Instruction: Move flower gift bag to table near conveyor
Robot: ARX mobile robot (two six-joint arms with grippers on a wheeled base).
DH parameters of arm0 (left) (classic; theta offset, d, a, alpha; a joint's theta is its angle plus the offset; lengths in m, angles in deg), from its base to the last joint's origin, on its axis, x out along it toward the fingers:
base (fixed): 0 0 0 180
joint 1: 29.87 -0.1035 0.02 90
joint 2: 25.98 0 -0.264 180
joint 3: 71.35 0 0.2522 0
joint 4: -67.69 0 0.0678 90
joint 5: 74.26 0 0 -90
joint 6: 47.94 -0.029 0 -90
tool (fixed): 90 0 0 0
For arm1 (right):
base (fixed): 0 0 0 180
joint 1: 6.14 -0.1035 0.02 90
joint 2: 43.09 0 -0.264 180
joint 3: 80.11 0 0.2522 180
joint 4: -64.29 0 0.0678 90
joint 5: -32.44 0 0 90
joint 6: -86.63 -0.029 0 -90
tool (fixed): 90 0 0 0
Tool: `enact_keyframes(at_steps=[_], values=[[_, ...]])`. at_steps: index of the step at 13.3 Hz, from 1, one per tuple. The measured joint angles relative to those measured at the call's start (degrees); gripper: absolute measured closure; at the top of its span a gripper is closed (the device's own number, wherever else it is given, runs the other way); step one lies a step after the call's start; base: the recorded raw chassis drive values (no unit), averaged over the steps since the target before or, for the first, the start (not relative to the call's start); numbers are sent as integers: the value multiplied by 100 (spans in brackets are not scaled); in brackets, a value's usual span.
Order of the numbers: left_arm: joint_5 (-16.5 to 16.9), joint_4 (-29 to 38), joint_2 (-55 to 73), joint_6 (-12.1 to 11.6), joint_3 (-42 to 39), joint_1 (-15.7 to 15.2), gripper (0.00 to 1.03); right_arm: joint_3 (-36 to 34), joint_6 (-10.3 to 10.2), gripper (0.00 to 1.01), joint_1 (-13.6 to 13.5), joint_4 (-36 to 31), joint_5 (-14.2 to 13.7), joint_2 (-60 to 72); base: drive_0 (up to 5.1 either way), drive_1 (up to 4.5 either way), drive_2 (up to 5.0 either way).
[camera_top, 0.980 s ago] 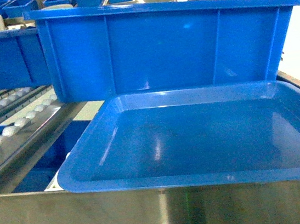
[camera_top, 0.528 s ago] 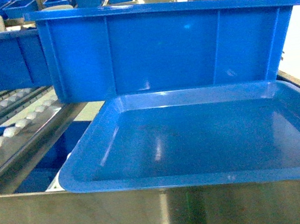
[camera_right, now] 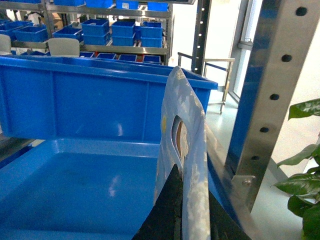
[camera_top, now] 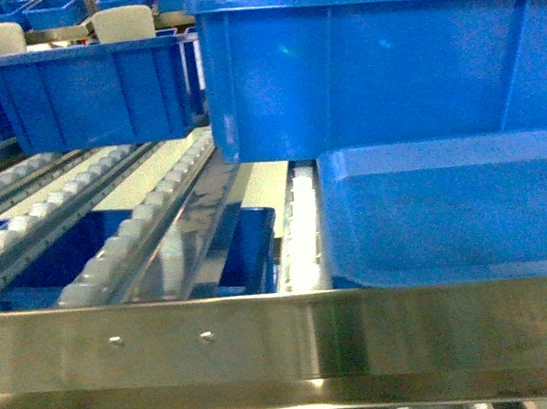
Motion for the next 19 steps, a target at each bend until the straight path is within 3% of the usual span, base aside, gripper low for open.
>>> enact_keyframes(at_steps=[19], values=[[-9, -2, -4, -2, 0, 0, 101, 0, 0, 99, 0, 11, 20, 2, -485, 132, 344]])
